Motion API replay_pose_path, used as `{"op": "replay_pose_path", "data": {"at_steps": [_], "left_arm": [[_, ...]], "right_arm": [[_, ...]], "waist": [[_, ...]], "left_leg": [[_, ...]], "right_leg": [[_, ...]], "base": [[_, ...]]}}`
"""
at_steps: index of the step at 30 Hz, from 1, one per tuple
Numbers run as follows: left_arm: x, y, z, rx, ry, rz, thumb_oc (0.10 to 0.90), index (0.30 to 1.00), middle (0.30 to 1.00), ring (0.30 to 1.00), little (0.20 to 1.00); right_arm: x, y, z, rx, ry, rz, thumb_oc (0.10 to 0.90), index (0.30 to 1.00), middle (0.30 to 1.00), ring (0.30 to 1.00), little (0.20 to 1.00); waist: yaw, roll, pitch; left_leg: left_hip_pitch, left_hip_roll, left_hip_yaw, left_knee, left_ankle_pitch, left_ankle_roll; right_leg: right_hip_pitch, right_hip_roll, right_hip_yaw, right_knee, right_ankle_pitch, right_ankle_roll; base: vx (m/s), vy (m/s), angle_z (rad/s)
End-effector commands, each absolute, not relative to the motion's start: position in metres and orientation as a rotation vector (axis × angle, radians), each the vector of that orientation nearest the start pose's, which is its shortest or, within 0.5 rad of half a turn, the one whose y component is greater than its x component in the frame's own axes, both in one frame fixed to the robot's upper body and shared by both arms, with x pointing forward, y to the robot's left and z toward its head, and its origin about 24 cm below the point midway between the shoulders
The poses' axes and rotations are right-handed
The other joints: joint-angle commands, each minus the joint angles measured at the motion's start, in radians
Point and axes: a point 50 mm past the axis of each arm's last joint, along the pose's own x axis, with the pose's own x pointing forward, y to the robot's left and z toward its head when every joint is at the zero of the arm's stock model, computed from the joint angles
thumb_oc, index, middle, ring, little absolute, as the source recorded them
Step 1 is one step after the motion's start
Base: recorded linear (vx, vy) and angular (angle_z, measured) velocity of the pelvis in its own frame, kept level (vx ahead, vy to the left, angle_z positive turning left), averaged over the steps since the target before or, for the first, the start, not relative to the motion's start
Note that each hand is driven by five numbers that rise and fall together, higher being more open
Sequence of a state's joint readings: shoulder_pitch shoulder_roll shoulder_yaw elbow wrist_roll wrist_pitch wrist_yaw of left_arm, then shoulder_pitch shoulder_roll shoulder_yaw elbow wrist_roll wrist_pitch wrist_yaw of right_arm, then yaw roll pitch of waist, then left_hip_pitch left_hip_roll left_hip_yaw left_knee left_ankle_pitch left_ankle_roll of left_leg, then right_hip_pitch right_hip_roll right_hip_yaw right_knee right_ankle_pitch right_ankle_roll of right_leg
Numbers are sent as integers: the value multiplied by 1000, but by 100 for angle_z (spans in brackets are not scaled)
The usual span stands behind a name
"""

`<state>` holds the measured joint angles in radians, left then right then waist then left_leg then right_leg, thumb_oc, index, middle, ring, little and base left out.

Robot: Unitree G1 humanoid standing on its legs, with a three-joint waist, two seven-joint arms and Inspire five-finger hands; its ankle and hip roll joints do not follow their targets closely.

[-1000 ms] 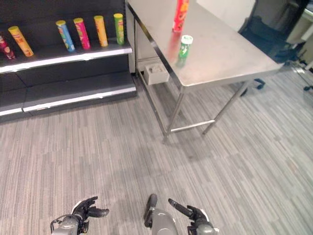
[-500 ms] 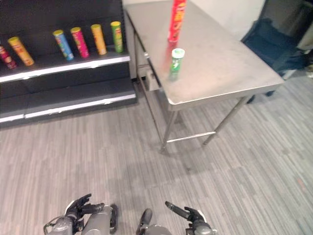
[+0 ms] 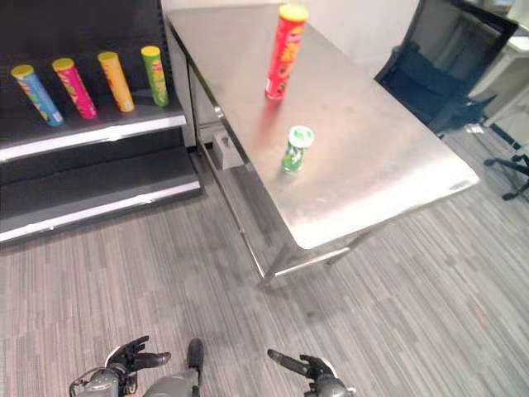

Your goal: Put the goods on the table back onto the shelves and tidy them up.

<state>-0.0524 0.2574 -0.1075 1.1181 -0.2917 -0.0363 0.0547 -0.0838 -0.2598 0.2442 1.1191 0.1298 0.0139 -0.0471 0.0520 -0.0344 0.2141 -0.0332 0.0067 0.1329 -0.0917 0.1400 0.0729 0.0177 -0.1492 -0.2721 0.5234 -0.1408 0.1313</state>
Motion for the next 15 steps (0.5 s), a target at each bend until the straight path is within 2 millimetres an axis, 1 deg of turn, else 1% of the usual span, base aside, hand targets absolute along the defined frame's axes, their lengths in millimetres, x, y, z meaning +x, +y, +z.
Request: {"op": "replay_pose_path", "data": {"at_steps": [1,2,3,4,5,6,8,10,15], "left_arm": [[142,253,-136,122,970,258,800,900,900,900,900],[145,254,-134,125,960,260,800,900,900,900,900],[150,255,-132,130,941,259,800,900,900,900,900],[150,255,-132,130,941,259,800,900,900,900,900],[154,257,-130,146,935,257,800,900,900,900,900],[153,257,-130,150,937,250,800,900,900,900,900],[149,253,-133,140,948,244,800,900,900,900,900],[148,252,-134,138,951,237,800,900,900,900,900],[146,251,-133,127,940,238,800,900,900,900,900]], "right_arm": [[149,-237,-139,-317,1022,-68,800,900,900,900,900],[147,-238,-139,-313,1029,-74,800,900,900,900,900],[144,-240,-140,-313,1041,-87,800,900,900,900,900],[144,-240,-140,-313,1041,-87,800,900,900,900,900],[141,-243,-141,-312,1052,-98,800,900,900,900,900],[136,-246,-143,-316,1075,-103,800,900,900,900,900],[116,-253,-148,-312,1147,-137,800,900,900,900,900],[101,-263,-150,-297,1195,-196,800,900,900,900,900],[85,-288,-146,-230,1209,-378,800,900,900,900,900]], "waist": [[15,-14,27],[10,-14,29],[-3,-13,31],[-4,-12,32],[-16,-19,34],[-23,-24,31],[-26,-36,9],[-37,-39,-7],[-58,-34,-26]], "left_leg": [[7,40,37,11,-72,-81],[16,41,40,11,-79,-84],[27,41,42,10,-90,-92],[28,42,41,10,-90,-93],[32,36,39,11,-100,-99],[32,31,38,13,-100,-100],[48,24,48,8,-104,-103],[56,30,49,4,-109,-109],[79,40,52,4,-123,-119]], "right_leg": [[-60,-74,1,-132,173,55],[-65,-88,-23,-166,167,49],[-66,-89,-55,-278,154,38],[-62,-87,-56,-282,155,37],[-58,-72,-54,-388,161,40],[-45,-62,-28,-450,172,52],[-12,-47,-6,-523,195,59],[19,-37,-5,-564,204,58],[61,-23,-2,-605,201,56]], "base": [[117,132,-8],[142,8,14],[106,-22,2],[109,-56,-4],[65,-57,3],[103,-61,6],[142,-74,14],[115,-91,-2],[67,-49,-11]]}}
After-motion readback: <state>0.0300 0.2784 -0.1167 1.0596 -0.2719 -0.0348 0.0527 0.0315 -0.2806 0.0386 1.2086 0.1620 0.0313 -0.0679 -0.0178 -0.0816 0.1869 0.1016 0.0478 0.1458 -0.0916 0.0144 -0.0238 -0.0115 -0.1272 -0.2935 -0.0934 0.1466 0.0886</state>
